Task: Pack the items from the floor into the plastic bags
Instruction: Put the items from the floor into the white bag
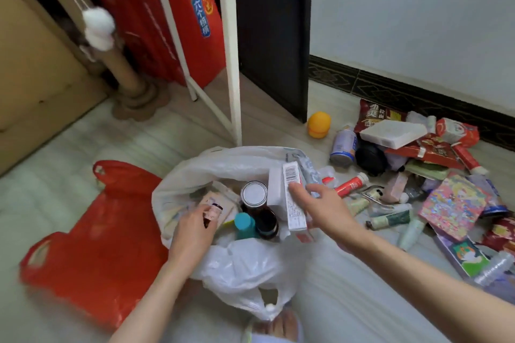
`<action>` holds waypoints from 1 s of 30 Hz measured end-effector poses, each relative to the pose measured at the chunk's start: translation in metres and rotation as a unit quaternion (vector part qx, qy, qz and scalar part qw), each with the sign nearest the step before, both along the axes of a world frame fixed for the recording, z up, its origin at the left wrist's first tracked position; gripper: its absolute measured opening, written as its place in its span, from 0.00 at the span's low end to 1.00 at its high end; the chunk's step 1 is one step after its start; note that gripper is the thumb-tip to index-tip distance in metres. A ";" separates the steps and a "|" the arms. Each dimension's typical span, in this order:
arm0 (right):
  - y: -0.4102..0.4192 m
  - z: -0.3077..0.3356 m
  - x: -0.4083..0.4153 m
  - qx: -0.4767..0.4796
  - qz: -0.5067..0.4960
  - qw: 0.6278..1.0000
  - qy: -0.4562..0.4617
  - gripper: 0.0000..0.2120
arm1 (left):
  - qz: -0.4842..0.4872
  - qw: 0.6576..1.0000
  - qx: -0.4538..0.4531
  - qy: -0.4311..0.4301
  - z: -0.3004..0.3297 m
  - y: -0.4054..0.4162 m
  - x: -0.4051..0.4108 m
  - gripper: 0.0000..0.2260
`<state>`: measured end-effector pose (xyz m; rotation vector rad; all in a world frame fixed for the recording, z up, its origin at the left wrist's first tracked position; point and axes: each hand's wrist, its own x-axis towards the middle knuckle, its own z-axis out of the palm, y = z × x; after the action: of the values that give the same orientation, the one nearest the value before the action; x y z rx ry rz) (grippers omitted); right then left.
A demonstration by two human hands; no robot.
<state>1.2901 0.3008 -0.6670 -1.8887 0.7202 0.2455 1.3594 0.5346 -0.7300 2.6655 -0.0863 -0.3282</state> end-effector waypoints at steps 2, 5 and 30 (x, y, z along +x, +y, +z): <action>0.008 -0.010 0.013 0.017 -0.018 1.000 0.013 0.23 | -0.013 1.000 -0.008 0.017 -0.011 -0.003 0.003 0.14; 0.012 -0.026 0.023 0.009 -0.017 0.999 0.029 0.17 | -0.012 0.999 -0.030 0.009 -0.019 -0.014 0.012 0.12; -0.104 -0.025 -0.092 -0.302 0.120 0.945 0.019 0.26 | -0.314 0.934 -0.118 -0.126 0.030 -0.126 -0.044 0.20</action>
<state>1.1983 0.1966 -0.6915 -2.5713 0.6320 0.2300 1.3153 0.4086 -0.6999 2.3576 -1.0042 -0.1516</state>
